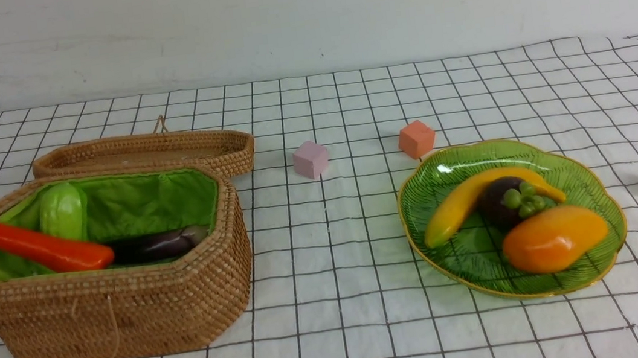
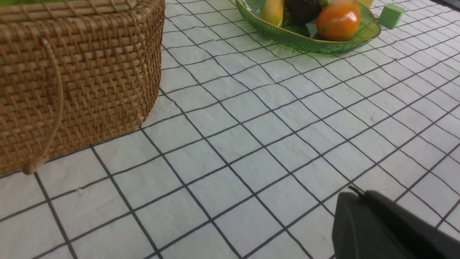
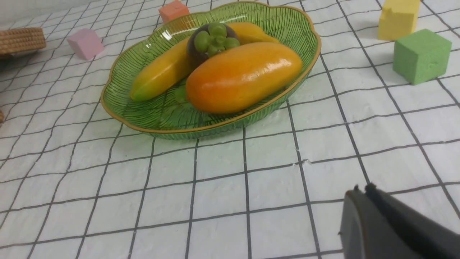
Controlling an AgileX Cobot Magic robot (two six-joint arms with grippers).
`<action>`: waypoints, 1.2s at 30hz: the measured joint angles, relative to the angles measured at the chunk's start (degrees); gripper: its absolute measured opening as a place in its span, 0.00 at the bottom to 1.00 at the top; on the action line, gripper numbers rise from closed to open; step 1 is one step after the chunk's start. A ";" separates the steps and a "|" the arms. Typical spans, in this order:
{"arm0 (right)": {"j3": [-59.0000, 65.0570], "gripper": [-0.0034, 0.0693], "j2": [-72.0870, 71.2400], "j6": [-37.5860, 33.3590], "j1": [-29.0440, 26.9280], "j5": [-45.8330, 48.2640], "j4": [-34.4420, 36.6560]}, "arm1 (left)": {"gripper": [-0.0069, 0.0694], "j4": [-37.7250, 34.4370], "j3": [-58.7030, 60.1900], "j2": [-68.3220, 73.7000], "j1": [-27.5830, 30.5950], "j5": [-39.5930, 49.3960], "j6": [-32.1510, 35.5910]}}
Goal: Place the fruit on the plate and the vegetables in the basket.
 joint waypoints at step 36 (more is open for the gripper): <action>0.00 0.11 0.00 0.00 0.00 0.00 0.27 | 0.07 -7.37 6.17 0.00 33.39 -4.76 1.49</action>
